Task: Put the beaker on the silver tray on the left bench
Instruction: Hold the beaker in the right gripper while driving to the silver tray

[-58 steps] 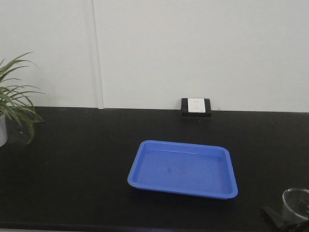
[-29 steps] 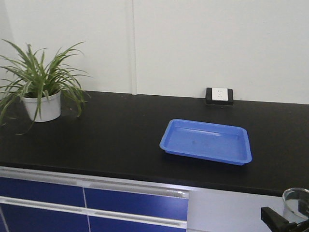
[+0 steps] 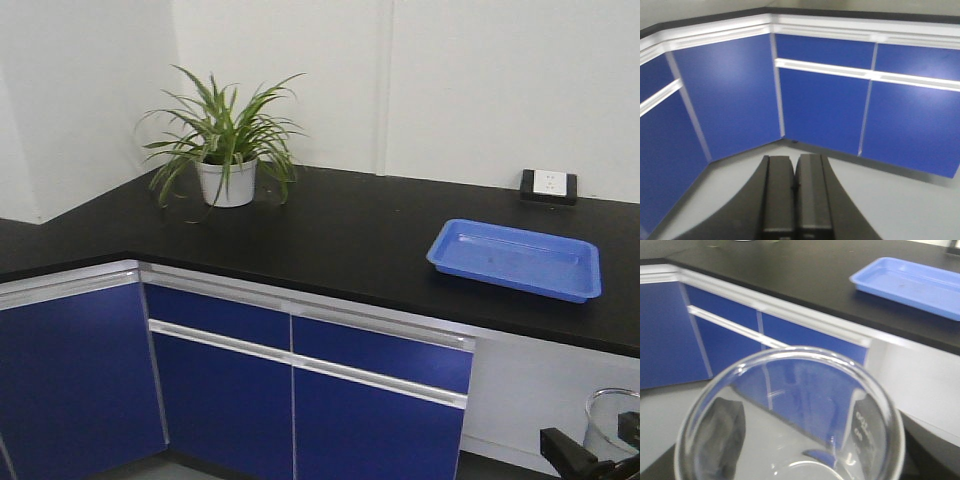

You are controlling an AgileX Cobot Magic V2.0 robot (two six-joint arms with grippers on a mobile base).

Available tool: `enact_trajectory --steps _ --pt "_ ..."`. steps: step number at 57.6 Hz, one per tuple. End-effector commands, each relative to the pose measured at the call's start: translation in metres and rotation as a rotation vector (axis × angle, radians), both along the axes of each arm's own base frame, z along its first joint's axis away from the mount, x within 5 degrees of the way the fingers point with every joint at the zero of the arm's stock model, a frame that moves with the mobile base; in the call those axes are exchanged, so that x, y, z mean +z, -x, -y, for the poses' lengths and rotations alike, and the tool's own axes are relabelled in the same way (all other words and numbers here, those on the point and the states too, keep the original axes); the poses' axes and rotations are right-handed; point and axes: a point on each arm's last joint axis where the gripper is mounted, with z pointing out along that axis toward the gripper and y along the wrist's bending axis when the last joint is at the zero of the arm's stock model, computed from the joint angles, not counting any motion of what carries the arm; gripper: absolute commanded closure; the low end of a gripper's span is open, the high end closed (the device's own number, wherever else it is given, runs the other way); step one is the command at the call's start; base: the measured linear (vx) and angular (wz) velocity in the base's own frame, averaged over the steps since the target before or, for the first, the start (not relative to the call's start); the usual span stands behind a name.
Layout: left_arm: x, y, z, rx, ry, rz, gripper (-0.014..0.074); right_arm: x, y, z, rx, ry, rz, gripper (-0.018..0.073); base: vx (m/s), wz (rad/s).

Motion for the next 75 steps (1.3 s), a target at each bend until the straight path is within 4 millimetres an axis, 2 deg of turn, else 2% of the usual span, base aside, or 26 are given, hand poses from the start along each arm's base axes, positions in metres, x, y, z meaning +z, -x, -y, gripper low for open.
enact_trajectory --steps 1,43,75 --pt "-0.0016 -0.0014 0.0006 -0.009 0.003 0.067 0.0595 0.0148 -0.0016 -0.0041 0.042 -0.02 0.076 0.0566 -0.34 0.41" --pt "-0.0016 -0.0014 0.0006 -0.009 0.003 0.067 0.0595 0.0148 -0.0016 -0.0041 0.042 -0.02 0.076 0.0566 -0.28 0.58" --pt "-0.0016 -0.0014 0.0006 -0.009 0.003 0.067 0.0595 0.0148 -0.0016 -0.0041 0.042 -0.02 0.076 0.0566 -0.12 0.61"
